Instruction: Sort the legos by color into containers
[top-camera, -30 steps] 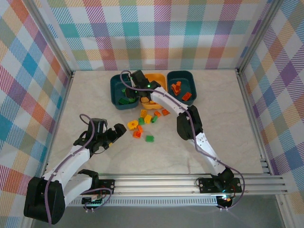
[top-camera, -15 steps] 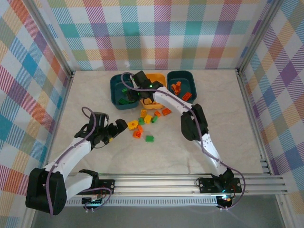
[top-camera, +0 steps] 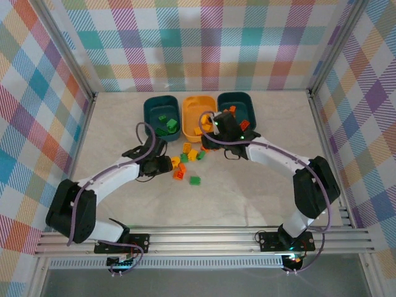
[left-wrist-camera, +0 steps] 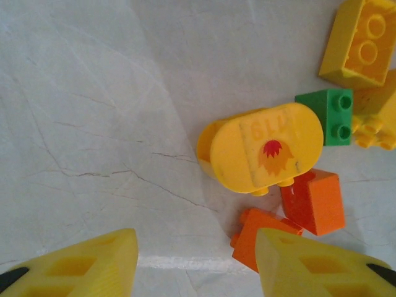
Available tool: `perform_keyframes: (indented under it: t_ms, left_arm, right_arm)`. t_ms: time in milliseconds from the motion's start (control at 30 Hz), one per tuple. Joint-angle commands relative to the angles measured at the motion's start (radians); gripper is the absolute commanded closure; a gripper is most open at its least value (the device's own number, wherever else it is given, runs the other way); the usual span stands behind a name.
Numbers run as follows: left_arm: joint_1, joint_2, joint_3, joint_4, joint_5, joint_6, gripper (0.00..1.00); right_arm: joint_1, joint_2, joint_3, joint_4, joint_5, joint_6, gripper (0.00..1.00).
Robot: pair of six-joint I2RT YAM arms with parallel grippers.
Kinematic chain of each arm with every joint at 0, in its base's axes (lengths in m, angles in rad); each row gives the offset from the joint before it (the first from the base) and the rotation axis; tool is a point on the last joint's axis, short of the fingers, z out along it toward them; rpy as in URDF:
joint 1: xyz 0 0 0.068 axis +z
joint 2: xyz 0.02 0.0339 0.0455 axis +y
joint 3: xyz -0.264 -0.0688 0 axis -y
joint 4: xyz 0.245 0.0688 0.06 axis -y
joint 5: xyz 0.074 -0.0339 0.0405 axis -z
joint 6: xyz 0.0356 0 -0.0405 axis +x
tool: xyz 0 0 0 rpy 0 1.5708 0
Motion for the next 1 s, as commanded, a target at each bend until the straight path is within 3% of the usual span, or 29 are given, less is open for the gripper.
perform_keyframes:
  t_ms: [0, 333, 967]
  left_arm:
    - [-0.055, 0.061, 0.044, -0.102, -0.124, 0.063, 0.43]
    - [-0.088, 0.184, 0.078, -0.110, -0.202, 0.044, 0.39]
    - [-0.089, 0.323, 0.181, 0.081, -0.148, 0.156, 0.34]
  right_arm:
    - [-0.010, -0.075, -0.099, 0.026, 0.017, 0.030, 0.42]
    - [-0.047, -0.183, -0.211, 0.053, 0.026, 0.031, 0.39]
    - [-0.047, -0.187, -0.261, 0.084, -0.022, 0.052, 0.38]
